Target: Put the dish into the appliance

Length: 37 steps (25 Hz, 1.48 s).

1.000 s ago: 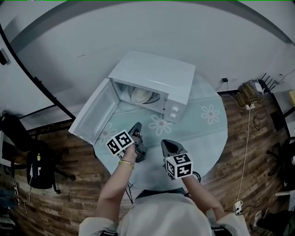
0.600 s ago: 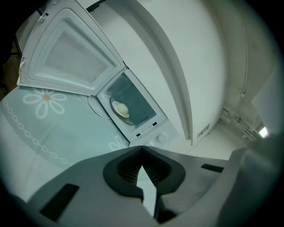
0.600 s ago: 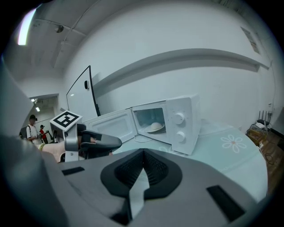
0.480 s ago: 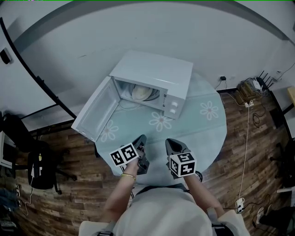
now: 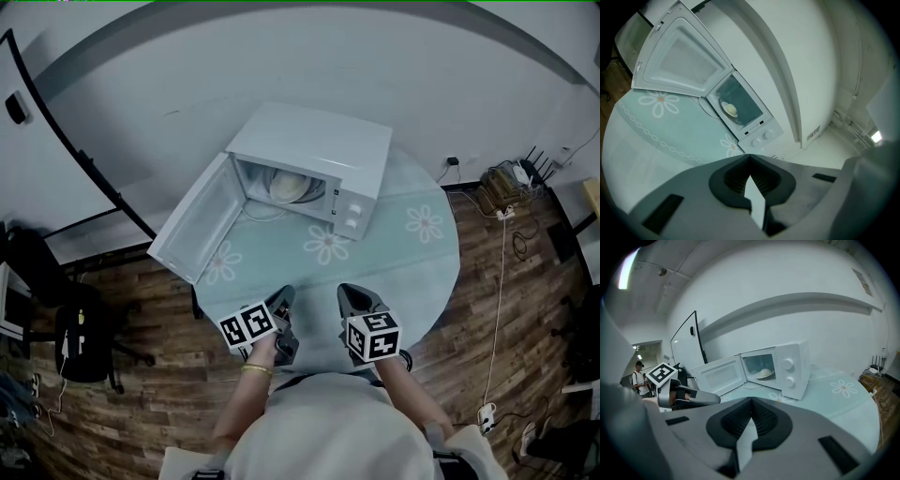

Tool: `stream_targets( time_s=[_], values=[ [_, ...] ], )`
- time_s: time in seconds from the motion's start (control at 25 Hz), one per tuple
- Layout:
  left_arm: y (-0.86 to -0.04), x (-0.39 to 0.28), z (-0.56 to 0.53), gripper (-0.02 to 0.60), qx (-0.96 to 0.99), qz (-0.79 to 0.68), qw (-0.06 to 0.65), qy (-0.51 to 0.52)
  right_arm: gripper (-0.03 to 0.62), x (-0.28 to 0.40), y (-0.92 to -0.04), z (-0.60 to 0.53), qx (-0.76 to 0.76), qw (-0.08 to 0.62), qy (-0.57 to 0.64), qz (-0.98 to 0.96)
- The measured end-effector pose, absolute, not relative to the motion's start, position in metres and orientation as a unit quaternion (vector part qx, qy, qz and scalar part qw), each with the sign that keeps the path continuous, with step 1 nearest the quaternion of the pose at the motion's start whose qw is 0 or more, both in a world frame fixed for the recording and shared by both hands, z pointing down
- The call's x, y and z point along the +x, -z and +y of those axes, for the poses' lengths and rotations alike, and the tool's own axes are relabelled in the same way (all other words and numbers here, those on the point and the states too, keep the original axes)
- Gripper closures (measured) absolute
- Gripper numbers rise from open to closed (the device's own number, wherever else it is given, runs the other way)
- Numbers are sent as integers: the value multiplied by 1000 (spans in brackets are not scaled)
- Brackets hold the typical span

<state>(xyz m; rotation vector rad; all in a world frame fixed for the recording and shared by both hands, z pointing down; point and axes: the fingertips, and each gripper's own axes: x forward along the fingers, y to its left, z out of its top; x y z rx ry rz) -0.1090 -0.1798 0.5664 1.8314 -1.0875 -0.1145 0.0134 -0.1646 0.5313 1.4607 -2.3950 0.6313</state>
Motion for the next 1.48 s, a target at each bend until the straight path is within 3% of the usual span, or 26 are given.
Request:
stream_targets(
  time_s=[1.48],
  values=[
    [-573,-108,-174,571,740,-435,510,51,589,6,-533,-159,485,152,-213,-834]
  ],
)
